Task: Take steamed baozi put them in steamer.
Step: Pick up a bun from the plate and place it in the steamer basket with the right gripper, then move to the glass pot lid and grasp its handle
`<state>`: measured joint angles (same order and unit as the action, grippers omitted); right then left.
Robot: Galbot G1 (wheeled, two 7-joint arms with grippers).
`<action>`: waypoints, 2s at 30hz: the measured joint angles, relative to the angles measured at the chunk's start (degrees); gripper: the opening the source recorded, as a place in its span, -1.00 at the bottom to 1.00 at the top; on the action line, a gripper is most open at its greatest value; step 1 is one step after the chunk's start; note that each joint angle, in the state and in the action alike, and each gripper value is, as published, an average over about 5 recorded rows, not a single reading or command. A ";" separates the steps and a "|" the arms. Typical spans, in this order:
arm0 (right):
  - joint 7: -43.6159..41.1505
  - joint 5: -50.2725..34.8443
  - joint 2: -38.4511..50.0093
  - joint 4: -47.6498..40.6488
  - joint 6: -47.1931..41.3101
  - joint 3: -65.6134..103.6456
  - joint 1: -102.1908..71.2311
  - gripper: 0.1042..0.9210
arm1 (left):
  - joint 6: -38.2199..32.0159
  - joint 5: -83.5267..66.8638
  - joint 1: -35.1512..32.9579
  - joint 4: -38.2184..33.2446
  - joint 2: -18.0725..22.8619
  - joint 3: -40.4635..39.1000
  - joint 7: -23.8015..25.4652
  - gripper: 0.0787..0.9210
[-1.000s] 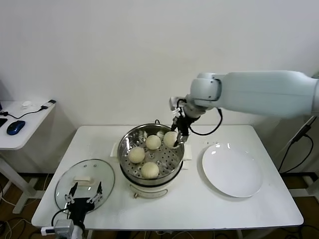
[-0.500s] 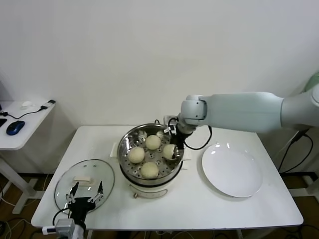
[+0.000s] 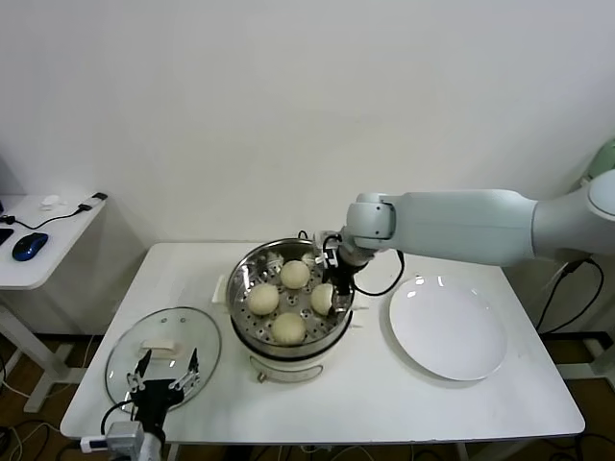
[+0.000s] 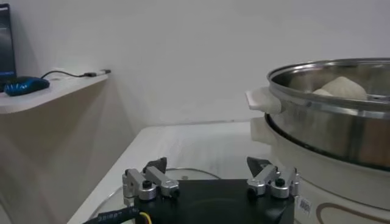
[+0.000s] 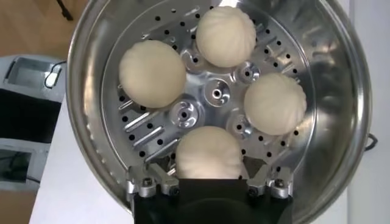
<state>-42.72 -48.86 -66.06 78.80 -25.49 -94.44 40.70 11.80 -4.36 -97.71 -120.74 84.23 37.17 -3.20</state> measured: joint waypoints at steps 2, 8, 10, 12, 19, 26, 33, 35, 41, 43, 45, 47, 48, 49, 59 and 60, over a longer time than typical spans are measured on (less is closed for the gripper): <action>-1.30 -0.18 0.37 -0.29 1.36 0.02 0.92 0.75 | 0.12 0.01 -0.01 -0.19 0.03 0.01 -0.01 0.77; -4.92 -2.80 2.41 -0.61 5.51 1.00 3.56 0.76 | 0.52 0.02 0.02 -0.68 0.16 -0.03 -0.01 0.77; -5.06 -4.54 3.64 -0.86 6.64 2.15 3.70 0.76 | 0.64 0.02 -0.03 -0.85 0.21 -0.04 -0.01 0.77; -4.17 -6.15 5.20 -1.28 7.49 4.23 3.07 0.76 | 0.76 -0.03 -0.05 -1.02 0.28 -0.04 -0.02 0.77; 8.31 -8.44 11.42 -3.38 9.90 19.70 -5.87 0.76 | 1.21 -0.80 0.06 -1.13 0.25 -0.32 0.00 0.77; 24.04 -6.13 18.98 -2.26 11.46 41.04 -21.20 0.76 | 1.56 -1.83 0.47 -1.25 -0.06 0.21 -0.10 0.77; 33.85 -1.21 24.78 2.00 13.86 66.10 -44.24 0.76 | 1.15 -1.91 1.76 -0.27 -0.52 0.85 -0.05 0.77; 35.38 0.39 25.24 3.51 15.01 73.72 -51.85 0.76 | 0.78 -1.62 2.19 0.11 -0.78 0.98 0.06 0.77; 37.14 5.72 23.11 7.72 20.32 94.55 -73.91 0.76 | -0.54 -0.52 3.21 1.47 -1.83 1.57 -0.16 0.77; 37.11 7.44 21.43 8.81 22.33 100.42 -80.58 0.76 | -1.08 -0.22 3.46 1.98 -2.25 1.62 -0.25 0.77; 36.89 9.09 19.42 9.59 24.34 105.64 -86.84 0.76 | -1.69 0.19 3.74 2.49 -2.63 1.60 -0.37 0.77; 36.50 10.63 17.25 10.07 26.23 109.89 -92.40 0.76 | -2.40 0.79 3.96 3.01 -2.99 1.54 -0.56 0.77; 36.25 11.39 16.10 10.24 27.18 111.69 -94.98 0.76 | -2.82 1.18 4.05 3.29 -3.16 1.52 -0.67 0.77; 36.02 12.10 14.96 10.37 28.07 113.24 -97.32 0.76 | -3.32 1.64 4.14 3.59 -3.33 1.53 -0.80 0.77; 34.94 18.05 4.42 11.07 35.41 122.68 -113.74 0.76 | -10.17 11.69 4.71 8.12 -4.99 2.12 -4.82 0.77; 34.94 18.52 3.57 11.15 35.81 123.17 -114.62 0.76 | -10.95 13.73 4.83 8.86 -5.21 2.26 -5.78 0.77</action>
<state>-7.78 -30.34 -62.49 89.95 10.32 28.73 -73.92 0.85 9.36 -92.87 -111.88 79.01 39.44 -8.98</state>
